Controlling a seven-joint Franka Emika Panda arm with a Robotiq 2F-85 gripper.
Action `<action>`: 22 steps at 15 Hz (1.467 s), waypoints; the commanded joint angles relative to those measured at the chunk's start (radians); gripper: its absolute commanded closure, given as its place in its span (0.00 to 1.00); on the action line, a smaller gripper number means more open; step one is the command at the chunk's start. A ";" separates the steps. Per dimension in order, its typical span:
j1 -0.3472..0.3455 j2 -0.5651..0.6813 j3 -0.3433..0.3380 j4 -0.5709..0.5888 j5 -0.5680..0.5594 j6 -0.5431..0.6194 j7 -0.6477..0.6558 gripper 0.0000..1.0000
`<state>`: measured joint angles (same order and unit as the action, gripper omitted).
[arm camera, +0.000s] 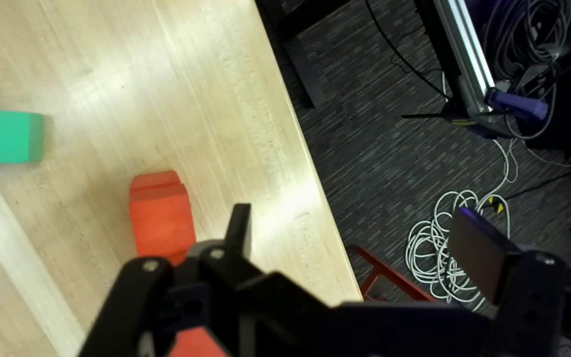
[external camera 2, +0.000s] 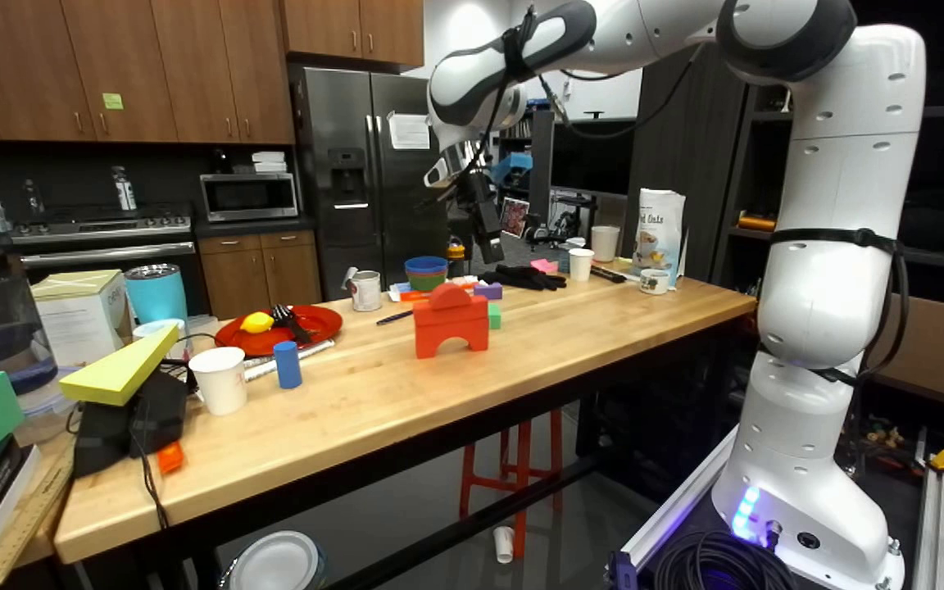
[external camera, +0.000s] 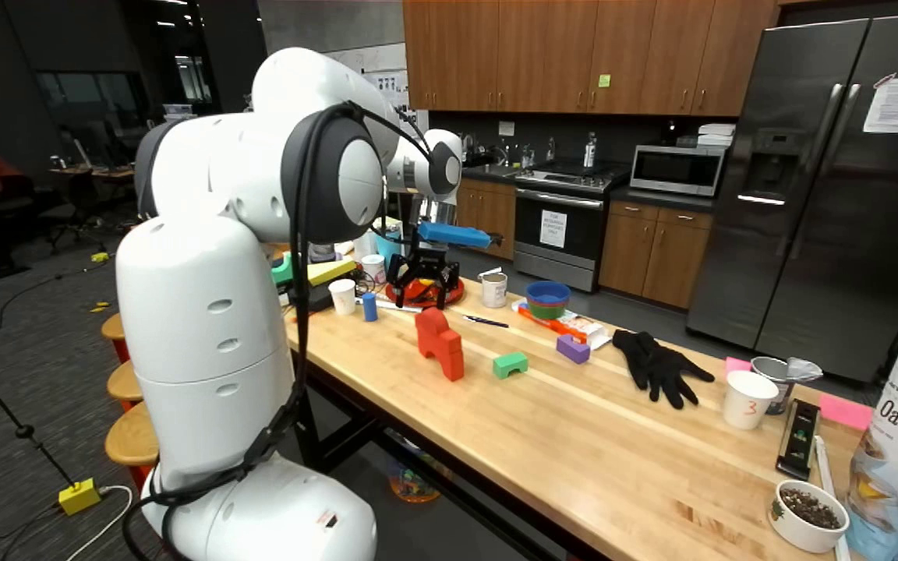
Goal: Put the right orange block on the left orange block
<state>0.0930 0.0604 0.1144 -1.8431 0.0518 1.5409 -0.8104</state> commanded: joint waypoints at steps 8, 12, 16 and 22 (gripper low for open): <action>0.107 -0.202 0.086 -0.123 -0.206 0.015 0.123 0.00; 0.162 -0.270 0.133 -0.202 -0.348 0.075 0.102 0.00; 0.202 -0.350 0.140 -0.330 -0.354 0.238 0.105 0.00; 0.228 -0.376 0.094 -0.446 -0.235 0.389 -0.047 0.00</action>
<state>0.3053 -0.2786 0.2456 -2.2303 -0.2306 1.8801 -0.7735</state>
